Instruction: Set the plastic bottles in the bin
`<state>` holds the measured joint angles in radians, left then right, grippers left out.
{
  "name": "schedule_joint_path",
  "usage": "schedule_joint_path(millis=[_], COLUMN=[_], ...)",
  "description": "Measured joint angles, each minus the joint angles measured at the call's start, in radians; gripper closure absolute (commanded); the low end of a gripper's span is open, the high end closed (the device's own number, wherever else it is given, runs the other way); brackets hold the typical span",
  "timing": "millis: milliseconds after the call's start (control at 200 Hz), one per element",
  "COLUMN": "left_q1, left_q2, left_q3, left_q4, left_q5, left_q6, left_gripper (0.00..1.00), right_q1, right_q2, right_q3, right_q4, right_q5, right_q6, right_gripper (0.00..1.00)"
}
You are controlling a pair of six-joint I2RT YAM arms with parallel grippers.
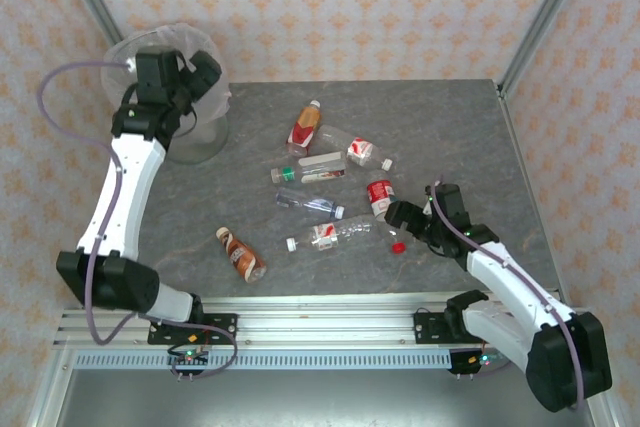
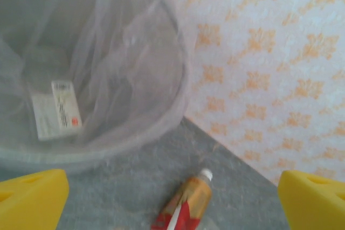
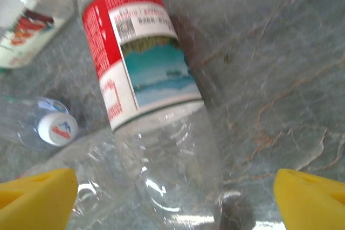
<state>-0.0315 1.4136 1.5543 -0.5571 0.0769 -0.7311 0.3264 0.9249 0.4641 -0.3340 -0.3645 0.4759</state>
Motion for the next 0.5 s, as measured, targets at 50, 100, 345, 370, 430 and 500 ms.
schedule_joint_path(millis=[50, 100, 345, 370, 430, 500], left_q1=[-0.032, -0.079, -0.230, -0.231, -0.231, -0.231], left_q2=[-0.051, -0.099, -0.268, -0.274, -0.278, -0.286], left_q3=[-0.082, -0.141, -0.325, -0.333, -0.347, -0.375], left_q4=[0.015, 0.017, 0.070, 0.070, 0.069, 0.076], left_q5=[0.009, 0.016, 0.024, 0.021, 0.016, 0.012], left_q6=[-0.027, -0.040, -0.074, -0.072, -0.064, -0.053], left_gripper=[0.00, 0.00, 0.00, 0.00, 0.00, 0.00], right_q1=[0.023, 0.042, 0.068, 0.069, 0.073, 0.075], right_q2=[0.000, -0.002, -0.004, -0.002, 0.006, 0.018], right_q3=[-0.006, -0.014, -0.093, -0.100, -0.111, -0.121], right_q4=[-0.012, -0.019, 0.007, 0.015, 0.031, 0.047], right_q5=[0.006, 0.011, -0.030, -0.039, -0.054, -0.071], right_q6=[0.013, 0.021, 0.051, 0.052, 0.054, 0.055], right_gripper=[0.09, 0.11, 0.22, 0.22, 0.24, 0.26])
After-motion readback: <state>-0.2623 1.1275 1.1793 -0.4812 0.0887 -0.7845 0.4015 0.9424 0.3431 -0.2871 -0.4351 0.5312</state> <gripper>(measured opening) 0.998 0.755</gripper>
